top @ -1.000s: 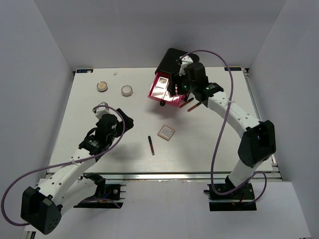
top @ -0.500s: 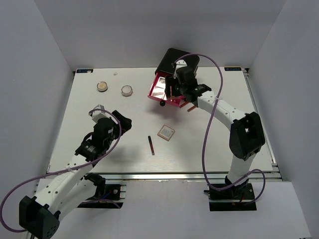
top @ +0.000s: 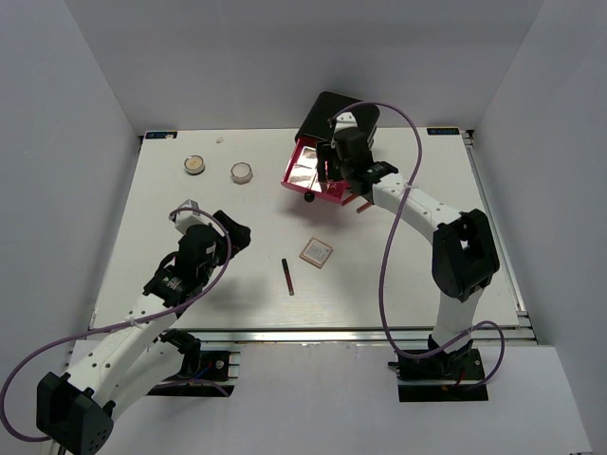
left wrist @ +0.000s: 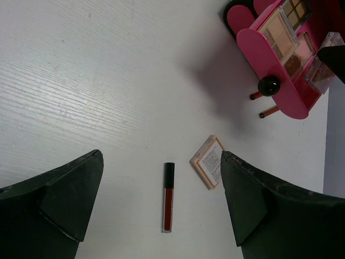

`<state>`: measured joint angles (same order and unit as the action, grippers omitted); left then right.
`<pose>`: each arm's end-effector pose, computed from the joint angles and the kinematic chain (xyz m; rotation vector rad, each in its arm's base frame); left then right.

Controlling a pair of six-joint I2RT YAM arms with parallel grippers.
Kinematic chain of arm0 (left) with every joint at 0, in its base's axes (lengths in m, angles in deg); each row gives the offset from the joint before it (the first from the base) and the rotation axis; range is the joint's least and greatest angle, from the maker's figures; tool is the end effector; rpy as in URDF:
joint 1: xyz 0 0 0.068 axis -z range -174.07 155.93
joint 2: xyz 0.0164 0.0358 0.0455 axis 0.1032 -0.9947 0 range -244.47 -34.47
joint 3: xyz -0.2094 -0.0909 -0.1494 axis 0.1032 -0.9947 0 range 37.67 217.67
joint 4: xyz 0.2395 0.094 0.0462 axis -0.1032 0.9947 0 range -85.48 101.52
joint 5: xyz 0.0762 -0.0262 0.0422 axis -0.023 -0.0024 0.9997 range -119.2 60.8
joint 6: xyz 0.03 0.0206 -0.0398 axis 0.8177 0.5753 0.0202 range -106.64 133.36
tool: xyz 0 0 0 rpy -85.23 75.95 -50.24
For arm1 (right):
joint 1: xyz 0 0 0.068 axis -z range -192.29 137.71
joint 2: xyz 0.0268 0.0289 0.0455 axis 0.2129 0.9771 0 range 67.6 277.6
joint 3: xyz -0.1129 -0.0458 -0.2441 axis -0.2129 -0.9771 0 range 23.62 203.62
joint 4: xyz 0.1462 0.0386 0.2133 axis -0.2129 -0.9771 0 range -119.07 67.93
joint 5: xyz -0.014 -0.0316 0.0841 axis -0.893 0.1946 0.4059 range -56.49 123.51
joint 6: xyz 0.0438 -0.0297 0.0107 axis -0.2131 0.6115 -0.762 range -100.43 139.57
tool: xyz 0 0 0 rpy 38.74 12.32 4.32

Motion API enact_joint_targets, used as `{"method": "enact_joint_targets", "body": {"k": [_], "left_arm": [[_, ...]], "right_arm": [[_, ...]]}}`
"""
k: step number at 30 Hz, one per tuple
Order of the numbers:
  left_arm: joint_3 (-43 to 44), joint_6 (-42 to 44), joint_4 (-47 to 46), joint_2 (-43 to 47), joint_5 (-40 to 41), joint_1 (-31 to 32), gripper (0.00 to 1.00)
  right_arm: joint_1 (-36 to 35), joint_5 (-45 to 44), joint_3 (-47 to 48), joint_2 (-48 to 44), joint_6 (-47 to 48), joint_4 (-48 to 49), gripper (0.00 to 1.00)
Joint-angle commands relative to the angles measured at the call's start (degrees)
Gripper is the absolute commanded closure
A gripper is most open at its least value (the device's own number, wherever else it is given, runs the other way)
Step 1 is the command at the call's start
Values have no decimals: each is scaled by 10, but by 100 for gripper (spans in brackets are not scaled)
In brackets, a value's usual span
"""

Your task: Organize the makeup

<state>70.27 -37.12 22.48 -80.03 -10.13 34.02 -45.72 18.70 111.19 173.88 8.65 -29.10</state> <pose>0.1640 -0.0744 0.2502 -0.6050 2.0259 -0.4817 0.3747 0.2365 0.2980 -0.2307 1.9984 0.2340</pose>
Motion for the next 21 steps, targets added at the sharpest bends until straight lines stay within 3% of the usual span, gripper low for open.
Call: {"method": "enact_joint_targets", "body": {"k": [1, 5, 7, 9, 17, 21], "left_arm": [[0, -2, -6, 6, 1, -2, 2], [0, -2, -9, 4, 0, -1, 2], [0, -2, -13, 2, -2, -1, 2], [-1, -2, -15, 0, -4, -2, 2], [-4, 12, -82, -15, -57, -2, 2], [4, 0, -126, -58, -119, -1, 2]], "right_arm": [[0, -22, 1, 2, 15, 39, 41], [0, -25, 4, 5, 16, 41, 38], [0, -26, 4, 5, 16, 42, 30], [0, -26, 4, 5, 20, 41, 11], [0, 12, 15, -9, 40, 22, 11], [0, 100, 38, -44, 144, -5, 11]]}}
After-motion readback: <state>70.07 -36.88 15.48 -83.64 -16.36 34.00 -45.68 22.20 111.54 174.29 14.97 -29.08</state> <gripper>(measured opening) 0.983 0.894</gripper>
